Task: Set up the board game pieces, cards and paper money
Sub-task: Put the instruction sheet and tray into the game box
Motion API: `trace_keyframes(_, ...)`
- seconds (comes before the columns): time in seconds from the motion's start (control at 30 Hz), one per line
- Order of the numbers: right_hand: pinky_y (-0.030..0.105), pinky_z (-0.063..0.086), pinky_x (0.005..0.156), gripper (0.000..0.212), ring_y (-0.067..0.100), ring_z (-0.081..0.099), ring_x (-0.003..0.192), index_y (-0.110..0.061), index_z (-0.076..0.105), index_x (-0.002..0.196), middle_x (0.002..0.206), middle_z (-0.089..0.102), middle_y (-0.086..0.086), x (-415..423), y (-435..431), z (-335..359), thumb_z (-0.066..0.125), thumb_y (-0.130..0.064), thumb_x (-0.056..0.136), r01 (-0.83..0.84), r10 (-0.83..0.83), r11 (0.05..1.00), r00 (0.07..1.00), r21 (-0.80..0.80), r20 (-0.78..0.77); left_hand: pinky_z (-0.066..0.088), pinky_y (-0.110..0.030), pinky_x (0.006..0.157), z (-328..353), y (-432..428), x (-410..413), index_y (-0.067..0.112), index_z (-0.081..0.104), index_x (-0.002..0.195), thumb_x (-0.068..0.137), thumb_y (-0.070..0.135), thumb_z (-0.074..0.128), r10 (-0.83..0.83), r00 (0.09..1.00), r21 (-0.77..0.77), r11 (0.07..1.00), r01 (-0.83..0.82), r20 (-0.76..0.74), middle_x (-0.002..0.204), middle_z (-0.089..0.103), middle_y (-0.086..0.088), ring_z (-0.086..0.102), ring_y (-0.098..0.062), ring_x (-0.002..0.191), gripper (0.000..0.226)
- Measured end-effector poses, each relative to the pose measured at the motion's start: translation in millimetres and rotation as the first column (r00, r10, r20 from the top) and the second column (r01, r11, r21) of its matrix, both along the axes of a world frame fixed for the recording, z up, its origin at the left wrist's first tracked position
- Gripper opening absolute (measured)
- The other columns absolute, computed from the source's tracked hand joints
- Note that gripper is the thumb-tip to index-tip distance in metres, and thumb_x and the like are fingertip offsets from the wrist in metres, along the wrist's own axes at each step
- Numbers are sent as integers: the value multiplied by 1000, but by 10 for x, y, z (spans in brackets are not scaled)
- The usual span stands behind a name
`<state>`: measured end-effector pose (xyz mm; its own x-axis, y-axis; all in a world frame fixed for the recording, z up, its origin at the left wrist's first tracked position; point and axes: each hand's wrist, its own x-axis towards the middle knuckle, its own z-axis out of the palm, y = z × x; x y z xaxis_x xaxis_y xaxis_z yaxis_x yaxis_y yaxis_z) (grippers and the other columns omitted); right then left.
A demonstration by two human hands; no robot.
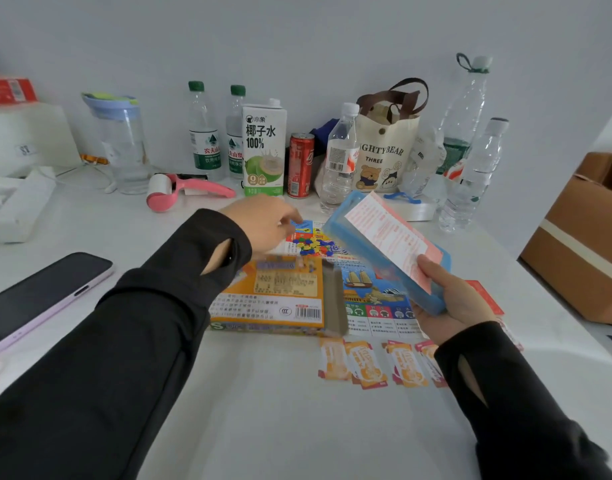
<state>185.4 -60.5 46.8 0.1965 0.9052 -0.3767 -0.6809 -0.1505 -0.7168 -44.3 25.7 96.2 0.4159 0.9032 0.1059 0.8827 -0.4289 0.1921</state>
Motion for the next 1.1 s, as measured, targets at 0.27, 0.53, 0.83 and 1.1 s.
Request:
trace_keyframes(0.27,19,48,39,22,13,68,54,-12,56,109,78,71,5,-29,-28,22,60,-16,88,-2,4,999,999,-33,45,20,-37,113,-345,-208,88,31,12,147,64,64,68,-121,982,-277,958,78,-143,154,19,4,20,-18,140,106)
trace_keyframes(0.53,19,45,34,9,14,66,46,-12,54,96,59,69,4,-41,-54,44,57,-18,90,-52,54,997,998,-58,35,18,-47,114,-388,-239,107,33,4,147,58,59,77,-269,929,-351,921,171,-254,152,17,5,12,-20,140,118)
trace_keyframes(0.83,20,48,39,35,17,70,66,-9,52,119,99,69,8,22,28,-57,62,-15,86,-38,44,998,990,-51,137,33,-42,106,-464,-282,111,30,10,145,58,57,78,-200,960,-266,953,144,-197,138,35,0,35,-20,126,113)
trace_keyframes(1.1,36,58,64,37,25,67,92,-10,50,123,108,66,10,144,30,-65,60,-9,87,43,-69,996,934,82,352,21,-45,111,-562,-349,55,24,-2,148,60,61,71,-88,981,-26,996,85,-174,146,25,2,24,-20,132,120)
